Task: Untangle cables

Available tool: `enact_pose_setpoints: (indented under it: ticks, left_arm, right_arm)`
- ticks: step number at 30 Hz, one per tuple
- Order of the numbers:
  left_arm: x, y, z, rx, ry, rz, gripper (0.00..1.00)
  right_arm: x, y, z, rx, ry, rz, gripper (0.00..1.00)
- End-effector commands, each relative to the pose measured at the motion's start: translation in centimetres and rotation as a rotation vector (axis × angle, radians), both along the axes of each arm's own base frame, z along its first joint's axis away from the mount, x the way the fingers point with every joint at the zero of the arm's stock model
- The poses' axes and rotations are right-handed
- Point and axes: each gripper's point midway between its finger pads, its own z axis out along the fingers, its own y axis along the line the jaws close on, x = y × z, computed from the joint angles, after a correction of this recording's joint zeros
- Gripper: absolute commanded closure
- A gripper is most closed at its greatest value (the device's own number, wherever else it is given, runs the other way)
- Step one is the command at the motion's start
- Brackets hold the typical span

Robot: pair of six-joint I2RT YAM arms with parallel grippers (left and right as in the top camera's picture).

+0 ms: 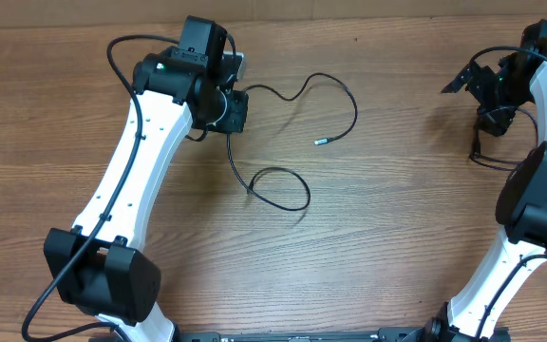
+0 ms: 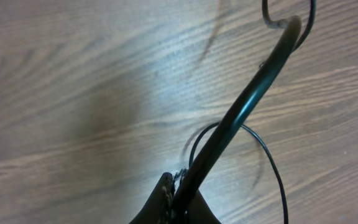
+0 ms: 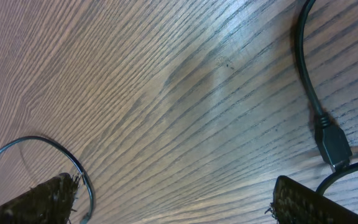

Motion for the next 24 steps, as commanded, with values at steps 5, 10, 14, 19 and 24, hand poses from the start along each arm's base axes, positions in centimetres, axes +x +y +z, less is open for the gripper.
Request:
enact_pose_setpoints:
  ticks: [5, 10, 14, 19, 24]
  left_arm:
    - [-0.7, -2.9, 2.2, -0.233, 0.034, -0.026, 0.96]
    - [0.2, -4.7, 8.1, -0.548, -0.07, -0.108, 0.96]
    - [0.5, -5.7, 11.9, -0.765, -0.091, -0.145, 0.96]
    - [-0.4, -7.0, 14.9, -0.923, -0.102, -0.258, 0.96]
    - [-1.9, -7.7, 16.5, -1.02, -0.084, -0.359, 0.96]
  right_arm:
    - [0.8, -0.2, 1.5, -0.007, -0.051, 0.0, 0.0]
    - [-0.8, 2.4, 1.6, 0.119, 0.006, 0.024, 0.0]
    - [-1.1, 5.1, 0.8, 0.145, 0.012, 0.118, 0.0]
    - [-0.9, 8.7, -0.1, 0.151, 0.017, 0.193, 0.0]
    - [0.0, 12.5, -0.7, 0.147, -0.008, 0.247, 0.0]
